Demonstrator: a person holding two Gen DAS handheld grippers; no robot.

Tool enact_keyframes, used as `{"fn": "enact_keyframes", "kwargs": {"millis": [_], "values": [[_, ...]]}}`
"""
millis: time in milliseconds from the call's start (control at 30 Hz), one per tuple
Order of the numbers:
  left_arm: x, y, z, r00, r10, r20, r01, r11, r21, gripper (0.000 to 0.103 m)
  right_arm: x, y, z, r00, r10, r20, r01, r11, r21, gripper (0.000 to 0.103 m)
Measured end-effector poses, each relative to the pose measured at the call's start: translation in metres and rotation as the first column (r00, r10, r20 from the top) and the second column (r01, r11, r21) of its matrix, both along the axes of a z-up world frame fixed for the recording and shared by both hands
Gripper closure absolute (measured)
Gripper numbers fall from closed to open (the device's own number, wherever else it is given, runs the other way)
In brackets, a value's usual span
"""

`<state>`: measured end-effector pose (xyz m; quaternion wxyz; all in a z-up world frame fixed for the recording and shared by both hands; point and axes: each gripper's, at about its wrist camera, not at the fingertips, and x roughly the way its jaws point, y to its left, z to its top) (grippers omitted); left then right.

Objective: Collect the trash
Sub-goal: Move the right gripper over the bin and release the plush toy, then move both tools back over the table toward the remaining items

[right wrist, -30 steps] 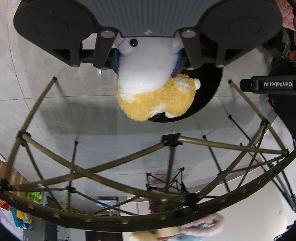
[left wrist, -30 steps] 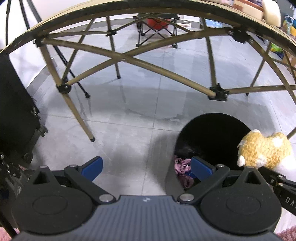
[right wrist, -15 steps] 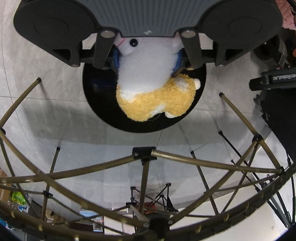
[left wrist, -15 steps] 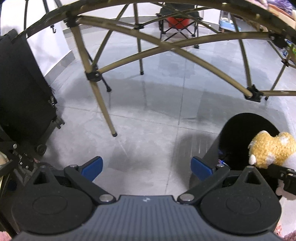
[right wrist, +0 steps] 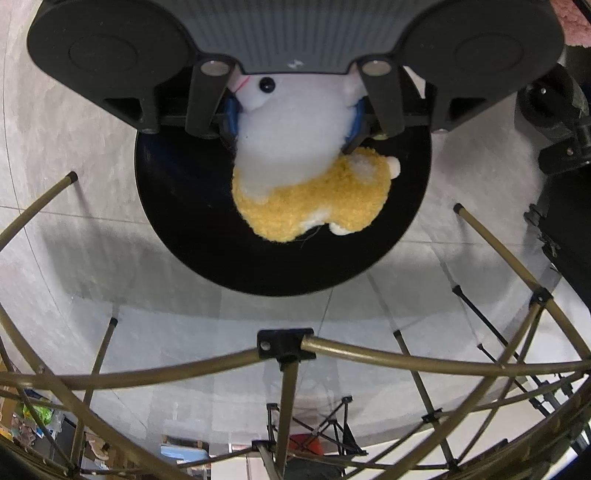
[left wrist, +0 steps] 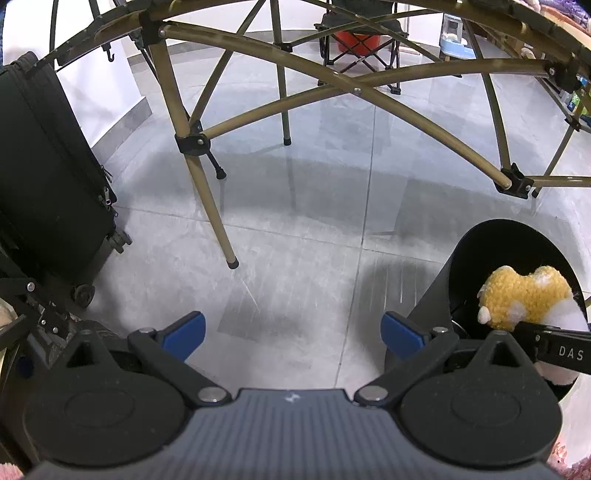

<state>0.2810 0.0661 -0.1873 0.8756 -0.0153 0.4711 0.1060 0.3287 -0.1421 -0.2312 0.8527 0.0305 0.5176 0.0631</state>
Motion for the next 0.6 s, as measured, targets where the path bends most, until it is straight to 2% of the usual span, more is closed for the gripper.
{"fn": "enact_keyframes", "kwargs": {"millis": [133, 233, 267, 333, 367, 600], "values": [[0.0, -0.0011, 0.0003, 1.0, -0.004, 0.0, 0.004, 1.0, 0.002, 0.0, -0.0007, -0.0014, -0.0006, 1.0, -0.003, 0.0, 0.003, 1.0, 0.004, 0.05], [-0.0002, -0.0011, -0.0007, 1.0, -0.001, -0.003, 0.001, 1.0, 0.002, 0.0, -0.0004, -0.0085, 0.0029, 0.999, -0.032, 0.006, 0.032, 0.998, 0.063, 0.044], [0.0, -0.0006, -0.0008, 1.0, 0.0, -0.004, 0.0, 1.0, 0.002, 0.0, 0.0, -0.0092, 0.0043, 0.999, -0.036, 0.009, 0.035, 0.997, 0.064, 0.039], [0.0001, -0.0005, -0.001, 1.0, 0.002, -0.005, -0.002, 1.0, 0.002, 0.0, 0.0005, -0.0092, 0.0056, 0.999, -0.04, 0.016, 0.039, 0.998, 0.046, 0.006], [0.0001, -0.0005, -0.0008, 1.0, 0.002, -0.005, -0.002, 1.0, 0.001, 0.0, 0.0008, -0.0086, 0.0052, 0.999, -0.039, 0.015, 0.038, 0.999, 0.036, 0.0], [0.0002, -0.0019, -0.0009, 1.0, -0.003, -0.004, 0.003, 1.0, 0.003, 0.0, 0.0009, -0.0072, 0.0033, 0.999, -0.032, 0.013, 0.032, 0.999, -0.002, 0.0]]}}
